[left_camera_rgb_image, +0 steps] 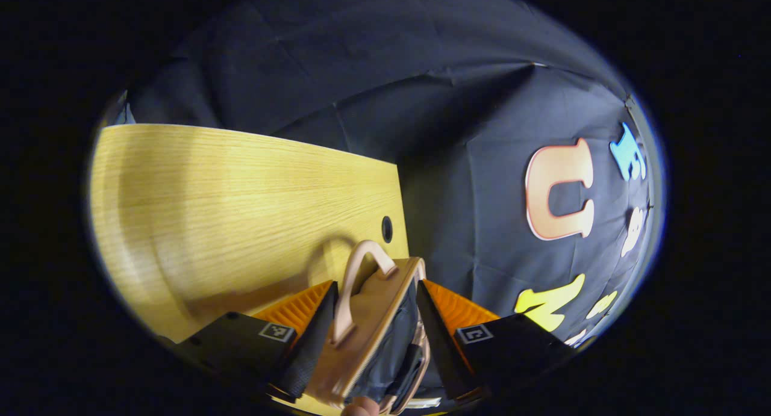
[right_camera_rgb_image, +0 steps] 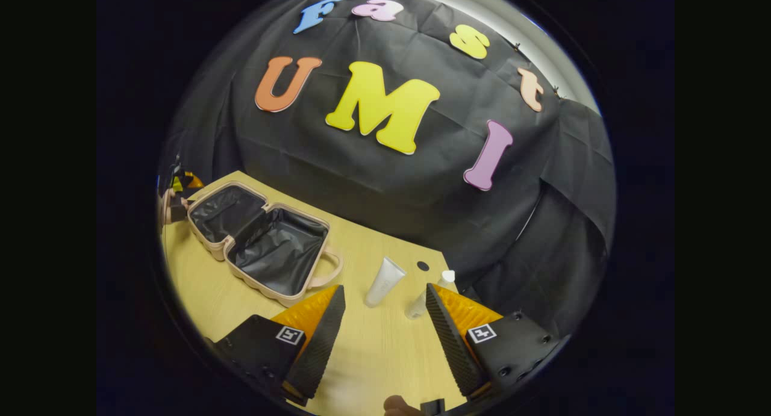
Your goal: First open the suitcase, pack the skin care products into it, and then close the suitcase.
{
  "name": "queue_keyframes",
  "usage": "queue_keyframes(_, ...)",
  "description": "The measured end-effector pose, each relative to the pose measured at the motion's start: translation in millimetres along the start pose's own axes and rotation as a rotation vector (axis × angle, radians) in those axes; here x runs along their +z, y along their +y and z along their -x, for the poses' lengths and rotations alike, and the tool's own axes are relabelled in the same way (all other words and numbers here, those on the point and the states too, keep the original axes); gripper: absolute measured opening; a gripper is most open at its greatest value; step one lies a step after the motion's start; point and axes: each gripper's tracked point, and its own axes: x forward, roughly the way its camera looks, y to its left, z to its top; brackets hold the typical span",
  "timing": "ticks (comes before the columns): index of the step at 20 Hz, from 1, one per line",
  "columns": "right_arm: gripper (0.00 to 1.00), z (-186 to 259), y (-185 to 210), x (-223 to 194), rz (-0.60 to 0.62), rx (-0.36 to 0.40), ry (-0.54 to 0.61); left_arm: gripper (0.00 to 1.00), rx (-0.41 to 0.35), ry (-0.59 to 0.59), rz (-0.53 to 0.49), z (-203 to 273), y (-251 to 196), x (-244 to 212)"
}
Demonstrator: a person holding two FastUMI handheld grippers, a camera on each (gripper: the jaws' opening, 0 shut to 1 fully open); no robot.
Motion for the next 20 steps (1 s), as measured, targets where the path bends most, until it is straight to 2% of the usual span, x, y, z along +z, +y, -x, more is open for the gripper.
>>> queue_keyframes(1, 0.80, -1, -4, 0, 0.004, 0.008, -0.017, 0.96, 0.025, -0.017, -0.013, 10, 0, 0)
queue_keyframes(4, 0.80, -6, -14, -3, -0.010, 0.034, -0.043, 0.97, 0.085, -0.024, -0.101, 26, -2, -14)
queue_keyframes(6, 0.80, -11, -21, -9, -0.022, 0.047, -0.046, 0.97, 0.019, -0.042, -0.139, 42, -34, -30)
queue_keyframes(7, 0.80, -14, -25, -13, -0.023, 0.058, -0.052, 1.00, -0.007, -0.069, -0.188, 52, -52, -37)
queue_keyframes(8, 0.80, -16, -29, -17, -0.014, 0.061, -0.061, 0.97, -0.021, -0.076, -0.244, 62, -64, -52)
queue_keyframes(15, 0.80, -36, -39, -33, -0.028, 0.134, -0.075, 0.97, -0.039, -0.023, -0.688, 96, -107, -174)
queue_keyframes(20, 0.80, -50, -57, -45, -0.049, 0.149, -0.065, 0.97, -0.083, 0.092, -0.747, 108, -119, -273)
